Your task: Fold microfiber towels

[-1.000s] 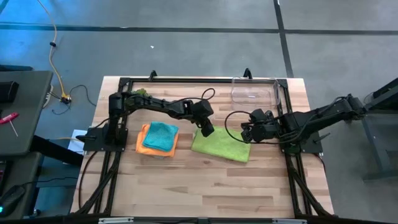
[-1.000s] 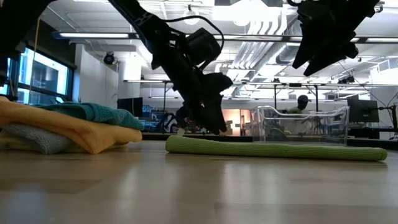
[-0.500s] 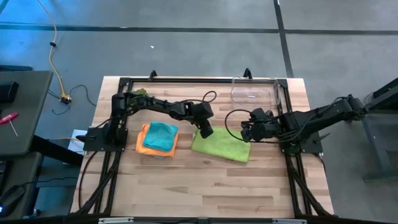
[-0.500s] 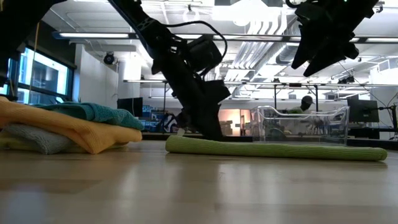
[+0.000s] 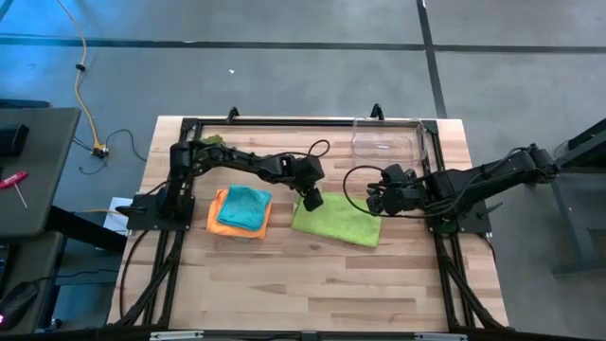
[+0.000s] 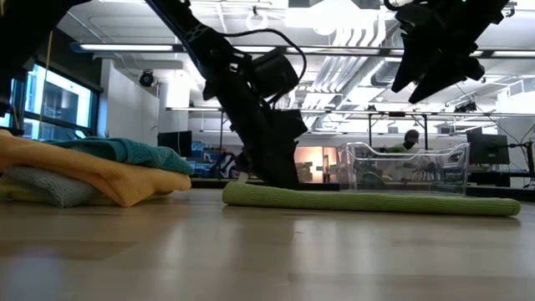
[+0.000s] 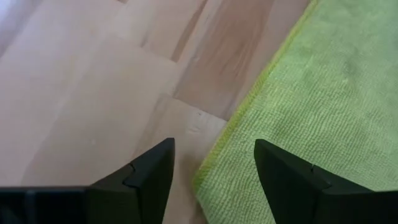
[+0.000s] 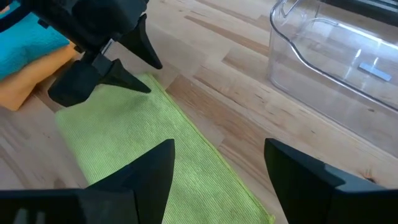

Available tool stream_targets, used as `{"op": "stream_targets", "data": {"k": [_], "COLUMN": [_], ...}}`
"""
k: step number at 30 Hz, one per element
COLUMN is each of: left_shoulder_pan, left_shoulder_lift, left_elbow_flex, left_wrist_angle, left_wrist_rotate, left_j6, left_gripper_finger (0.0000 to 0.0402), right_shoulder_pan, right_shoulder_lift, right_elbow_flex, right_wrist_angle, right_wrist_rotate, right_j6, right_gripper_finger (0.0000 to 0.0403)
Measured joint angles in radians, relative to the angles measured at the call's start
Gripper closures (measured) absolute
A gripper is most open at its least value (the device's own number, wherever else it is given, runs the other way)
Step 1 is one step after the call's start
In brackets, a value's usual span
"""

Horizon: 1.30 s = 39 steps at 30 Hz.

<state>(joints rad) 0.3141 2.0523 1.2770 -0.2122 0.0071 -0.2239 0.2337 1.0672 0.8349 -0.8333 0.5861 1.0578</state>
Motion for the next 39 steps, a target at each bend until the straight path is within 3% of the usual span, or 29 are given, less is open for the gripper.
{"op": "stream_targets", "data": {"k": [4, 7, 15, 23, 29, 39], "left_shoulder_pan": [0.0, -0.007, -0.009, -0.009, -0.009, 0.019], "left_shoulder_lift": [0.015, 0.016, -0.018, -0.047, -0.047, -0.014], "left_elbow_flex": [0.001, 0.0, 0.003, 0.002, 0.002, 0.003], "left_wrist_angle": [0.001, 0.006, 0.001, -0.048, -0.028, -0.005], "left_wrist_rotate": [0.027, 0.001, -0.03, -0.038, -0.036, -0.048], "left_j6": [0.034, 0.044, 0.071, 0.071, 0.128, 0.13], "left_gripper_finger": [0.0202, 0.0233, 0.0388, 0.0399, 0.0356, 0.0184], "right_shoulder_pan": [0.0, 0.0, 0.0, 0.0, 0.0, 0.0], "right_shoulder_lift": [0.0, 0.0, 0.0, 0.0, 0.0, 0.0], "right_elbow_flex": [0.0, 0.0, 0.0, 0.0, 0.0, 0.0], "right_wrist_angle": [0.0, 0.0, 0.0, 0.0, 0.0, 0.0], "right_wrist_rotate": [0.0, 0.0, 0.0, 0.0, -0.009, -0.021], "right_j6": [0.017, 0.017, 0.016, 0.016, 0.023, 0.039], "right_gripper_finger": [0.0162, 0.0162, 0.0162, 0.0162, 0.0162, 0.0162]}}
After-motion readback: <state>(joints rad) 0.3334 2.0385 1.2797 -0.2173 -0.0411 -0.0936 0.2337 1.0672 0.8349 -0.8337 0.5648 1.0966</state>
